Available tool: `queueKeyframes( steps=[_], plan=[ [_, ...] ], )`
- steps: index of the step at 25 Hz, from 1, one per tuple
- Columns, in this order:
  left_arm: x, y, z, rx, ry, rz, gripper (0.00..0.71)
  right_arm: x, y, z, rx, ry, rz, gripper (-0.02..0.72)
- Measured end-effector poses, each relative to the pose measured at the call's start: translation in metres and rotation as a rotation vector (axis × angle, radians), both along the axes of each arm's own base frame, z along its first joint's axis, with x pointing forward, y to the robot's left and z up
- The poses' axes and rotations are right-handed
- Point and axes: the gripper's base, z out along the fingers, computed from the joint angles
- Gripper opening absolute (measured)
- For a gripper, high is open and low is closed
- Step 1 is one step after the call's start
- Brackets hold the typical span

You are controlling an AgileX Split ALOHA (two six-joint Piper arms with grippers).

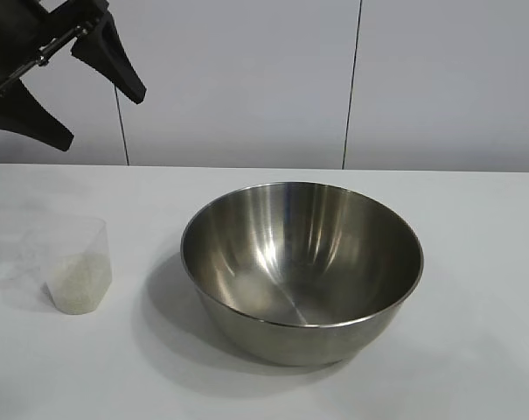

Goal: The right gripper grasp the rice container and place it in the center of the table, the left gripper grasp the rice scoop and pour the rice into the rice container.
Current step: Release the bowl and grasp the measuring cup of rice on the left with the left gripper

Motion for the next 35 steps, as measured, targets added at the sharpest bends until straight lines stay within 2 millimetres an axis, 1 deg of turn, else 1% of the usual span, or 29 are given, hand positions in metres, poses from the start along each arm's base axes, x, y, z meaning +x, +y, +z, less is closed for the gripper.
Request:
queueKeyframes(
  steps=[3, 9, 27, 33, 35],
  plan=[
    [0.0, 0.0, 0.0, 0.0, 0.0, 0.0, 0.69, 0.0013, -0.0035, -0.005, -0.017, 0.024, -0.028, 0.661],
    [0.0, 0.0, 0.0, 0.0, 0.0, 0.0, 0.69, 0.001, -0.006, -0.0053, -0.006, 0.024, -0.066, 0.661],
    [0.0003, 0.0001, 0.0001, 0.0, -0.003, 0.002, 0.69, 0.001, -0.0061, -0.0053, -0.005, 0.024, -0.067, 0.661],
    [0.0069, 0.0021, 0.0015, 0.009, -0.063, 0.049, 0.69, 0.001, -0.0061, -0.0053, -0.005, 0.024, -0.067, 0.661],
    [0.0062, 0.0019, 0.0013, 0.007, -0.056, 0.046, 0.69, 0.001, -0.0061, -0.0053, -0.005, 0.024, -0.067, 0.661]
  ],
)
